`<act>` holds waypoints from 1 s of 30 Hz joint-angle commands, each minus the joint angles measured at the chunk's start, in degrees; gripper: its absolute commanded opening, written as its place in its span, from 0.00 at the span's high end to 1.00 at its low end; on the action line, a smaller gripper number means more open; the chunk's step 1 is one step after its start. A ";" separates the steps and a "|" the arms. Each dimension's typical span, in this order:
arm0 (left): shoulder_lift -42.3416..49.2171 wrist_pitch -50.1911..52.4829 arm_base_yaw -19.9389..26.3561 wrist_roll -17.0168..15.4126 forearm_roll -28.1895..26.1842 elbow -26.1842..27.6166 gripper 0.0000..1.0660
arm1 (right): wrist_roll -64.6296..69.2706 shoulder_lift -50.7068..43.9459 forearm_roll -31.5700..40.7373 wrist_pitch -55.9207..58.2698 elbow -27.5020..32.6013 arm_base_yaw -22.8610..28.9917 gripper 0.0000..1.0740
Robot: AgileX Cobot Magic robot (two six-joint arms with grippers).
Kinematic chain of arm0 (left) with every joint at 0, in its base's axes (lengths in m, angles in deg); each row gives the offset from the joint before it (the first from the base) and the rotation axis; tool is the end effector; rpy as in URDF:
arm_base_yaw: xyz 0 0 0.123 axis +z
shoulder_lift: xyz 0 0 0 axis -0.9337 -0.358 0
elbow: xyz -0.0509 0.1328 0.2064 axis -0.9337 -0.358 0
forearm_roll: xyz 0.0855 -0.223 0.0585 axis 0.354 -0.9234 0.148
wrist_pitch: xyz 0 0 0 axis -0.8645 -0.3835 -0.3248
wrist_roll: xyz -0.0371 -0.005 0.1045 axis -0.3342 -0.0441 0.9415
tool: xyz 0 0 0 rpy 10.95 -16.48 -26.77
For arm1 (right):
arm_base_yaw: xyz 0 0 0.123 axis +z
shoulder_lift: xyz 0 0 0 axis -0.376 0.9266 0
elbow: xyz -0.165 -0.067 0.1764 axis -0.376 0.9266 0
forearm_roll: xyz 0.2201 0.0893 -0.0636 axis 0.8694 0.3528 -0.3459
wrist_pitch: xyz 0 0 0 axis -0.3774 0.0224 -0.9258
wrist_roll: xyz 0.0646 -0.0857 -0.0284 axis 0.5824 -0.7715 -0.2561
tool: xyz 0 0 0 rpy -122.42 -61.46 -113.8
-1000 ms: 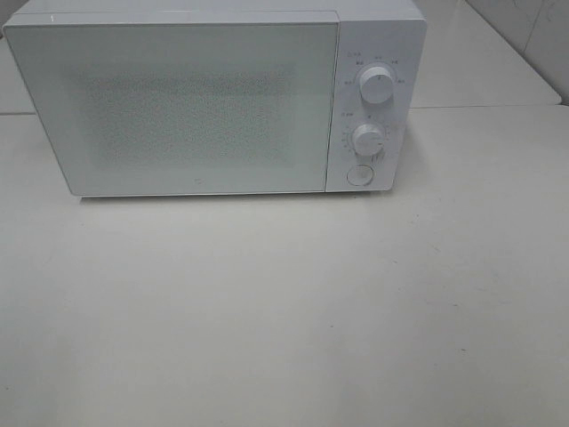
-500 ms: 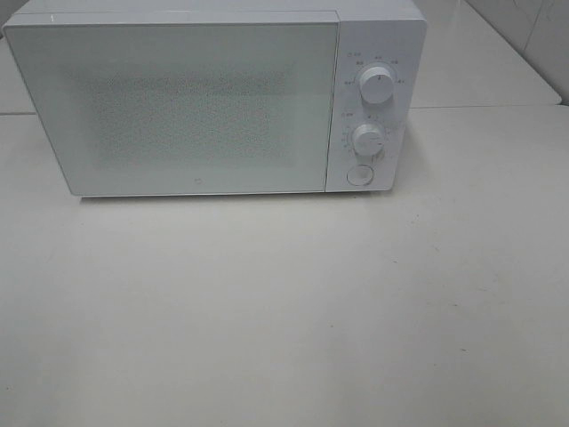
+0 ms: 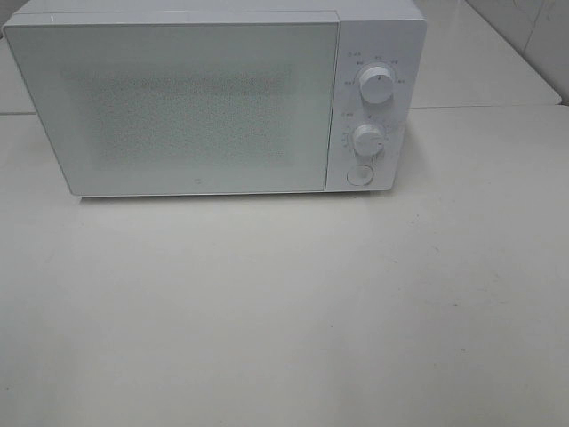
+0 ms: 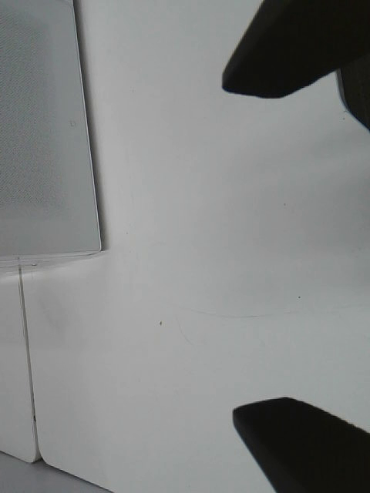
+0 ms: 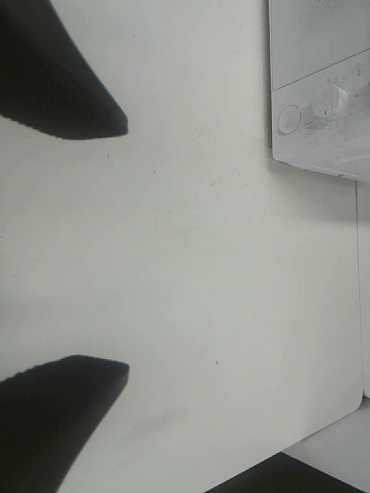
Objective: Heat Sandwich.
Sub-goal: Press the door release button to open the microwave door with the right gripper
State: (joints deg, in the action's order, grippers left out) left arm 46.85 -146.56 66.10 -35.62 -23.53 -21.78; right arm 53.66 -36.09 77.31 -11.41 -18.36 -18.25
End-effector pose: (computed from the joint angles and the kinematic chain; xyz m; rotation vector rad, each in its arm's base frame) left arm 0.0424 -0.0095 0.2652 0.1644 2.0251 -0.0550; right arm 0.0423 -0.0028 0.2691 0.0235 2.0154 0.0295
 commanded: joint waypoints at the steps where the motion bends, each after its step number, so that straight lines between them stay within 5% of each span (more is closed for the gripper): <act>1: 0.97 0.69 0.17 -0.46 -0.40 -0.11 0.06 | 0.00 -1.55 -0.17 -0.23 0.17 -0.34 0.30; 21: 0.97 0.69 0.17 -0.46 -0.40 -0.11 0.06 | 1.32 12.43 -0.17 -19.14 -1.95 -0.34 0.22; 30: 0.97 0.69 0.17 -0.46 -0.40 -0.11 0.06 | 1.49 20.00 -0.17 -34.49 2.69 -0.34 0.24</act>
State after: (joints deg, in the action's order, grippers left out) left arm 46.85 -146.56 66.10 -35.62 -23.53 -21.78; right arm 54.75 -17.70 77.31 -41.43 -16.99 -18.25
